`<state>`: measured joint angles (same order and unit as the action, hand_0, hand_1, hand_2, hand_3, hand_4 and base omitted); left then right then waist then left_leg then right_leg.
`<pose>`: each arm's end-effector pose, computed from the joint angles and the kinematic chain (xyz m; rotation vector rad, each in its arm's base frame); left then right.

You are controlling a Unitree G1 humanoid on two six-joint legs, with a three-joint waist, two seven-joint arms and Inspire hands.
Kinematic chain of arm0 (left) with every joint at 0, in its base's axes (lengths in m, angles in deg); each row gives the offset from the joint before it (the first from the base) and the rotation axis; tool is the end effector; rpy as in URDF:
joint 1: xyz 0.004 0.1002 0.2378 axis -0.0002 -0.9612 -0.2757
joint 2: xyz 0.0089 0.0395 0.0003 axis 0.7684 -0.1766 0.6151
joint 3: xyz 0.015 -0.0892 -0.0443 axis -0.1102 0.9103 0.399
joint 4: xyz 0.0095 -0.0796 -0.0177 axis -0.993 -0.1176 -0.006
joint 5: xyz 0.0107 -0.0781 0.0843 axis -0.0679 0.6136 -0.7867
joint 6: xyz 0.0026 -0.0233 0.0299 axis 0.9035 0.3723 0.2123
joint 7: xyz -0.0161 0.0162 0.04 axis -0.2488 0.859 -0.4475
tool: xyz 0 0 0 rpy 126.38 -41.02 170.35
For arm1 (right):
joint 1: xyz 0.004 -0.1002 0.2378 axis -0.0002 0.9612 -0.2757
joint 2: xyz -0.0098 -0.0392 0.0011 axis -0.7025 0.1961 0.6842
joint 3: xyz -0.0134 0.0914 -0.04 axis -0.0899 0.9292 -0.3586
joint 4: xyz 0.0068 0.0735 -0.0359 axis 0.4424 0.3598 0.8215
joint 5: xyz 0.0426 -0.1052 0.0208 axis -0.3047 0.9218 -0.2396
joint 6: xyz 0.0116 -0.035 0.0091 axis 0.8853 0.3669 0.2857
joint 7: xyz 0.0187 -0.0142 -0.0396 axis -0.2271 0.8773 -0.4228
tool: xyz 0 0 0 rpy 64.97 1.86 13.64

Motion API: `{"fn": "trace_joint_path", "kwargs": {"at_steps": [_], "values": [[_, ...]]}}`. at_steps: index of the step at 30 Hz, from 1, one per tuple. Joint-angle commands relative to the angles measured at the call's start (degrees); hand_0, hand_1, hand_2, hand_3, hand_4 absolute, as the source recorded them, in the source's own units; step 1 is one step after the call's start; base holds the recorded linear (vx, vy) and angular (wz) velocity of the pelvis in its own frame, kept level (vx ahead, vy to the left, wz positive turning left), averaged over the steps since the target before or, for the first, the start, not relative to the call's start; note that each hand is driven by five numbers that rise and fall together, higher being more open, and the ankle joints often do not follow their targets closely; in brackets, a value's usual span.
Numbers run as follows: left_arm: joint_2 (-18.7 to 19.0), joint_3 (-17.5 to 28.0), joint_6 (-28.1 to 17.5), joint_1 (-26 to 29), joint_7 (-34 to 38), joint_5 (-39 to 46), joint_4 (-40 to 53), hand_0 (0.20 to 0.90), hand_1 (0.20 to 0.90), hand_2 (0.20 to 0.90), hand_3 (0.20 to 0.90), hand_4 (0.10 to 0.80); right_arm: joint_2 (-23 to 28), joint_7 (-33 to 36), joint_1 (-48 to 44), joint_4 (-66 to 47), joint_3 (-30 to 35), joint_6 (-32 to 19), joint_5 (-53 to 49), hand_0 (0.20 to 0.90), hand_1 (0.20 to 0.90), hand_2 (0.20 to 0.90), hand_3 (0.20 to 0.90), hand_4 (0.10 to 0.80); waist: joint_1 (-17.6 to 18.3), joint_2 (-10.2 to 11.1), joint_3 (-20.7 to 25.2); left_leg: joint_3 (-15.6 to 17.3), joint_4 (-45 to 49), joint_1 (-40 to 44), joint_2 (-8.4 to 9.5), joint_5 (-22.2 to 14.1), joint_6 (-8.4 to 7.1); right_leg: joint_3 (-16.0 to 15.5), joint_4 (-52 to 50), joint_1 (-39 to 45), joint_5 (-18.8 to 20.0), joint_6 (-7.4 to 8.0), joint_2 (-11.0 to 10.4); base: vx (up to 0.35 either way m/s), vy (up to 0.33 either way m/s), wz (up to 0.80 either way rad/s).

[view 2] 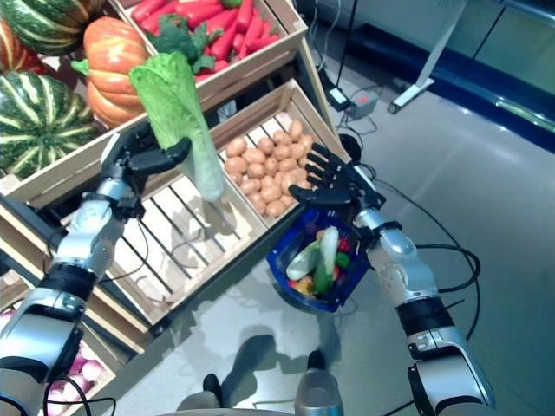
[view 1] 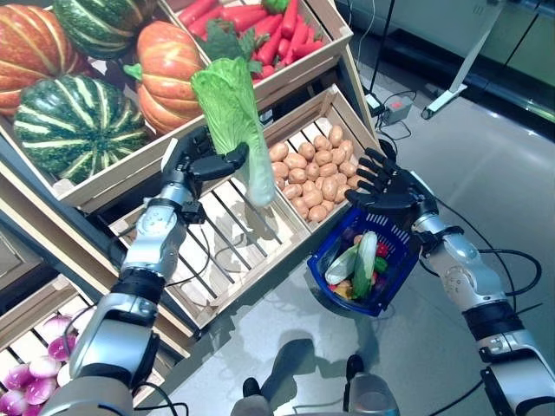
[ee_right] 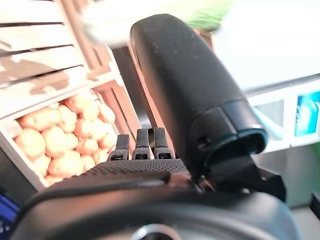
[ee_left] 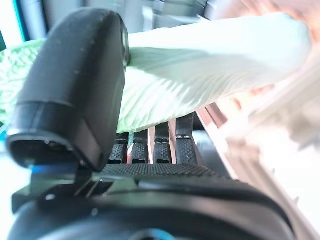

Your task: Put vegetables into the basket

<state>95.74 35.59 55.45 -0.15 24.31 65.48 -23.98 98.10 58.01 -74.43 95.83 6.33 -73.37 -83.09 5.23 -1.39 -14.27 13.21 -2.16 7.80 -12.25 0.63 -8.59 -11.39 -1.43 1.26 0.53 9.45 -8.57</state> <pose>0.3340 0.2332 0.1308 -0.1657 -0.1400 -0.0628 0.3069 -0.2089 0.1163 0.1230 0.0035 0.3441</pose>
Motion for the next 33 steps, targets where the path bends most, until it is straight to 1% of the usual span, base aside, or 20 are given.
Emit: {"fn": "trace_joint_path", "kwargs": {"at_steps": [1,4,6,10,14,16,21,27,33], "values": [[0.36,3.98,-2.54,-2.65,-3.29,10.55,4.86,0.300,0.300,0.300,0.300,0.400,-0.02,-2.00,-2.75,-2.73,-3.80,1.33,2.08,0.900,0.900,0.900,0.900,0.800,-0.46,1.56,12.44,-0.21,-1.25,-1.43,2.90,1.01,1.93,1.23,5.00,3.83,1.90,-1.56,0.26,0.005,-0.017,0.06],[-1.55,3.62,-2.39,-2.73,-2.94,11.04,6.62,0.300,0.300,0.300,0.300,0.400,-0.23,-1.31,-4.20,-3.38,-5.44,4.65,1.76,0.900,0.900,0.900,0.900,0.800,-0.81,1.77,12.35,-0.54,-2.08,-1.05,3.01,1.01,1.92,0.79,5.40,4.35,2.03,-1.66,0.74,0.000,0.000,0.00],[-2.40,2.93,-4.06,-2.89,-1.36,7.38,7.40,0.300,0.300,0.300,0.300,0.400,-0.73,-0.90,-4.82,-3.68,-5.97,6.17,0.82,0.900,0.900,0.900,0.900,0.800,-0.78,1.90,12.05,-0.47,-2.03,-0.67,2.93,0.85,2.04,0.82,4.74,4.35,1.71,-1.78,0.91,0.000,0.000,0.00],[-2.56,1.50,-4.82,-3.24,-0.33,3.06,8.87,0.300,0.300,0.300,0.300,0.400,-0.52,-1.89,-4.79,-3.92,-6.35,8.96,2.33,0.900,0.900,0.900,0.900,0.800,-0.75,2.10,11.74,-0.09,-2.15,0.51,2.76,0.44,1.99,0.49,4.99,5.29,1.64,-1.96,1.22,0.018,-0.006,0.00],[-2.53,-0.23,-4.81,-2.83,-0.21,-0.18,10.19,0.300,0.300,0.300,0.300,0.400,-0.19,-0.69,-5.68,-4.33,-7.85,9.78,2.39,0.900,0.900,0.900,0.900,0.800,-0.96,2.19,11.68,-0.23,-2.32,1.23,3.13,0.12,2.07,0.37,5.37,6.03,1.77,-1.85,1.27,0.041,0.001,0.01],[-2.46,-0.81,-4.40,-2.83,-0.74,-0.21,10.87,0.300,0.300,0.300,0.300,0.400,-0.33,-0.50,-5.88,-4.69,-7.91,10.03,2.42,0.900,0.900,0.900,0.900,0.800,-1.07,2.16,11.61,-0.27,-2.34,1.35,3.24,0.02,2.10,0.28,5.47,6.22,1.82,-1.83,1.25,0.000,0.000,0.00],[-2.76,-3.41,-3.80,-3.70,-2.53,-6.90,14.06,0.300,0.300,0.300,0.300,0.400,-1.54,1.65,-7.13,-6.91,-8.28,11.09,2.71,0.900,0.900,0.900,0.900,0.800,-1.61,2.17,11.30,-0.66,-2.43,2.08,3.71,-0.51,2.36,0.18,5.54,6.90,1.80,-1.72,1.16,0.036,0.011,0.02],[-1.99,-6.22,-3.65,-3.73,-2.96,-11.53,15.43,0.300,0.300,0.300,0.300,0.400,-2.40,4.29,-8.96,-8.31,-8.45,11.79,1.11,0.900,0.900,0.900,0.900,0.800,-2.12,2.57,11.27,-1.00,-2.45,2.55,4.10,-0.90,2.65,0.34,5.59,7.33,1.75,-1.65,1.04,0.023,0.007,0.00],[-3.58,-8.46,-2.91,-3.86,-3.63,-11.78,16.48,0.300,0.300,0.300,0.300,0.400,-5.13,5.41,-10.07,-6.38,-9.76,12.61,-4.34,0.900,0.900,0.900,0.900,0.800,-2.92,2.96,11.26,-1.34,-2.50,2.77,4.23,-1.05,2.83,0.24,5.71,7.73,1.61,-1.78,0.99,0.000,0.000,0.00]]}}
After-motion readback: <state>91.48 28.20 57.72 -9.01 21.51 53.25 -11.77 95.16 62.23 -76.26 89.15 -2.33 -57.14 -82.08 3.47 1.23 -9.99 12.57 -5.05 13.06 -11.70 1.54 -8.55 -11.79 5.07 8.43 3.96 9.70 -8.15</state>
